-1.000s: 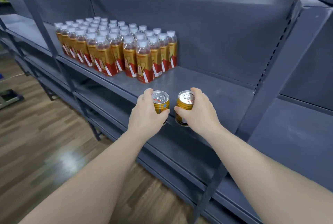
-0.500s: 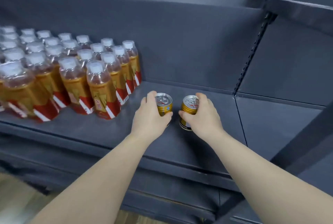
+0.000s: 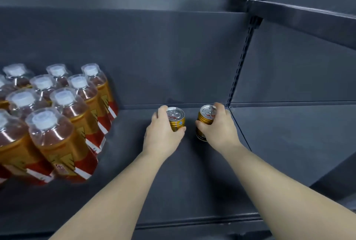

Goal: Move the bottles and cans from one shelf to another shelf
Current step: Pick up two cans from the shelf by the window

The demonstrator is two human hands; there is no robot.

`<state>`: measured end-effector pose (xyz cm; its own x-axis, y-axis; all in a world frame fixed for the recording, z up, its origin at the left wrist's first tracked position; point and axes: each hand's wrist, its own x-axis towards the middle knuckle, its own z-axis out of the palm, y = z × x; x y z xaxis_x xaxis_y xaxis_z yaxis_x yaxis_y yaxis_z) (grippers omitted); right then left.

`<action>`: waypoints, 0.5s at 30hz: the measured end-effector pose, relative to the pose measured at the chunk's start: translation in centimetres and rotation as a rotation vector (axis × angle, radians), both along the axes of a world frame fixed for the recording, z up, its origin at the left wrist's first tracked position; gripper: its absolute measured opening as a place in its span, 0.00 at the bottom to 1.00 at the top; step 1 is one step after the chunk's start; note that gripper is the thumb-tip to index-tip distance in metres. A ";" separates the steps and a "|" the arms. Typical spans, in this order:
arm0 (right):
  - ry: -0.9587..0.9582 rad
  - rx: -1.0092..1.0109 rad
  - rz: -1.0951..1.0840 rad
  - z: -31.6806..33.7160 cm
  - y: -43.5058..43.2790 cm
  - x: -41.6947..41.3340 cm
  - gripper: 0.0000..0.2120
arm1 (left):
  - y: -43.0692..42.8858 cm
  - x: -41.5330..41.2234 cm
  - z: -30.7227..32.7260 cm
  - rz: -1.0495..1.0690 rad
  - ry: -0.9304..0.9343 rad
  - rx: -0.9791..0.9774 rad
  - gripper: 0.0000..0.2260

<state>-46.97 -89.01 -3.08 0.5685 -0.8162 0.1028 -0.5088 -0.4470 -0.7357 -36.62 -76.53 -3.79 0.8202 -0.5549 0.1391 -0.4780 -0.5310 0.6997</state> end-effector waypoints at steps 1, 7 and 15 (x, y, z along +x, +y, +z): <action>-0.008 0.010 -0.007 0.1 -0.4 0.3 0.37 | -0.3 0.2 0.1 0.003 -0.001 0.009 0.33; -0.037 0.030 -0.002 0.3 -2.4 2.4 0.37 | -1.9 1.7 0.4 0.021 -0.014 0.028 0.32; -0.006 0.031 -0.018 0.2 -5.3 4.5 0.38 | -5.3 4.7 0.0 -0.018 0.013 0.022 0.32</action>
<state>-42.44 -94.27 -2.83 0.5528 -0.8294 0.0806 -0.5123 -0.4146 -0.7521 -31.96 -81.85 -3.82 0.8116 -0.5725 0.1165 -0.4788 -0.5376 0.6941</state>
